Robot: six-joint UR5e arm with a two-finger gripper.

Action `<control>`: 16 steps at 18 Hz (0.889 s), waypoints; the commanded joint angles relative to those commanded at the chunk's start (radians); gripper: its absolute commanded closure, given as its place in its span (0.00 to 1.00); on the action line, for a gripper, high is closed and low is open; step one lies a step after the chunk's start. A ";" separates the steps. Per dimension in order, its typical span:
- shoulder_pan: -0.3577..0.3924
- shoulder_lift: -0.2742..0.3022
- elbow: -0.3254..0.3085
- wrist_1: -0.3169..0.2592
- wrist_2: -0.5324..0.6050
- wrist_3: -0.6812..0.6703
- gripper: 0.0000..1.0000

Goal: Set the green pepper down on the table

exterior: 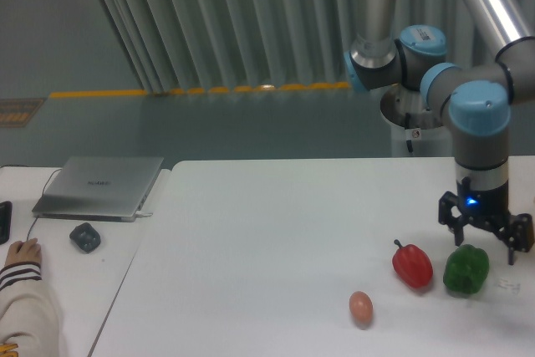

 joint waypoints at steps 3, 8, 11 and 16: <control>0.063 0.025 -0.002 -0.043 -0.002 0.284 0.00; 0.118 0.029 -0.002 -0.048 0.000 0.536 0.00; 0.149 0.031 0.000 -0.052 -0.006 0.686 0.00; 0.184 -0.009 0.103 -0.213 -0.038 0.788 0.00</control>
